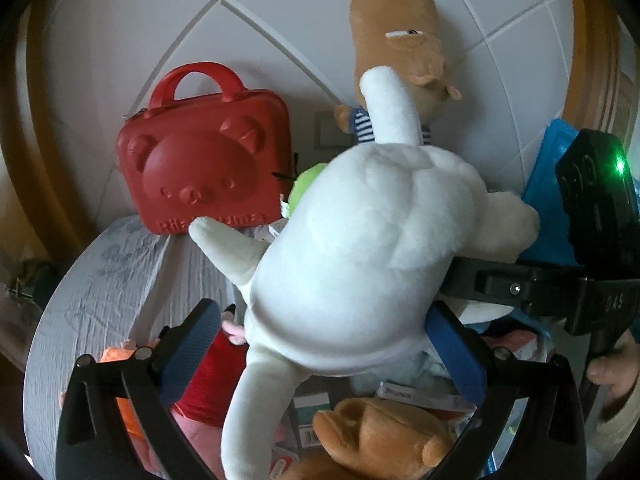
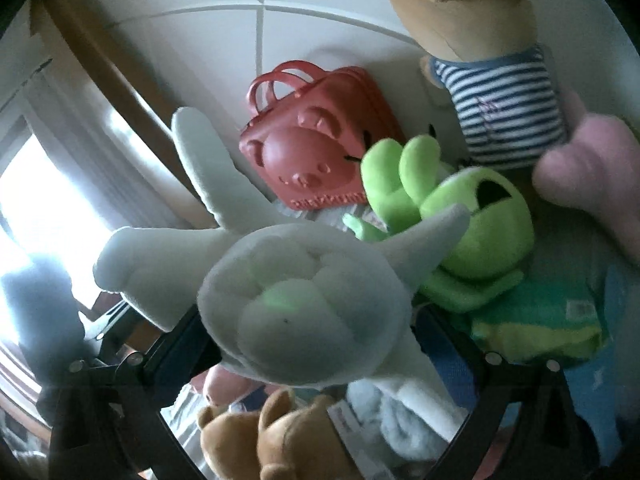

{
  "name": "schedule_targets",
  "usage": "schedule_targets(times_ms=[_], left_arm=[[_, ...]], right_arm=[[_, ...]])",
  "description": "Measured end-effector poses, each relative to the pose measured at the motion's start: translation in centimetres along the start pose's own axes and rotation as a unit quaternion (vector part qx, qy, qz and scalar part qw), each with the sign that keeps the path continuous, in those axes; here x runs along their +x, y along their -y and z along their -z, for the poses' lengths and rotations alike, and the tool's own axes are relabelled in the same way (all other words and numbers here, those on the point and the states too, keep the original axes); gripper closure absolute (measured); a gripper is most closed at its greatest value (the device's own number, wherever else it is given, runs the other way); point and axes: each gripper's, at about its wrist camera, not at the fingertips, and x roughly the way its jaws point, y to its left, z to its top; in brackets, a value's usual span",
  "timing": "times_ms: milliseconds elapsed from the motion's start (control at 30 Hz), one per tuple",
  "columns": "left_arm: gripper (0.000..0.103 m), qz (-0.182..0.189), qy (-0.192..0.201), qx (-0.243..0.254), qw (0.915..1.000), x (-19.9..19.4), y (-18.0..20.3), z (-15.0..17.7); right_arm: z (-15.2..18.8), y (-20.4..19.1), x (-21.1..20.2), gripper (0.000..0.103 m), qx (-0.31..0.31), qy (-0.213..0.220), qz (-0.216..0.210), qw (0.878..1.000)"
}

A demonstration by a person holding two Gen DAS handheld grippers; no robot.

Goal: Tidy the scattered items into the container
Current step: 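Carry the white rabbit plush with both tools toward the blue crate, then lower the white rabbit plush into the crate and open both tools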

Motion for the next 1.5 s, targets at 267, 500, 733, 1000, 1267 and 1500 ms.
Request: schedule_targets(times_ms=[267,500,733,1000,1267,1500], left_arm=[[0.036,-0.013,0.004,0.017,0.9998,0.1,0.4,-0.4],[0.037,-0.007,0.036,0.032,0.9988,-4.1,1.7,-1.8],[0.037,0.018,0.093,0.056,0.9939,-10.6,4.2,-4.7],[0.037,0.085,0.144,0.090,0.9818,-16.6,10.7,-7.5],[0.037,0.173,0.175,0.117,0.9622,-19.6,23.6,-10.8],[0.037,0.230,0.173,0.116,0.9506,-20.4,37.9,-14.4]], right_arm=[[-1.1,-2.7,1.3,0.022,-0.043,-0.011,0.033,0.998],[-1.5,-5.3,-2.7,0.022,-0.064,0.016,0.035,0.997],[-3.3,-9.8,-10.2,0.022,-0.090,0.070,0.058,0.992],[-3.5,-12.2,-21.3,0.022,-0.099,0.132,0.123,0.978],[-3.5,-9.8,-36.0,0.022,-0.088,0.173,0.210,0.958],[-4.4,-3.7,-50.5,0.022,-0.065,0.192,0.259,0.944]])
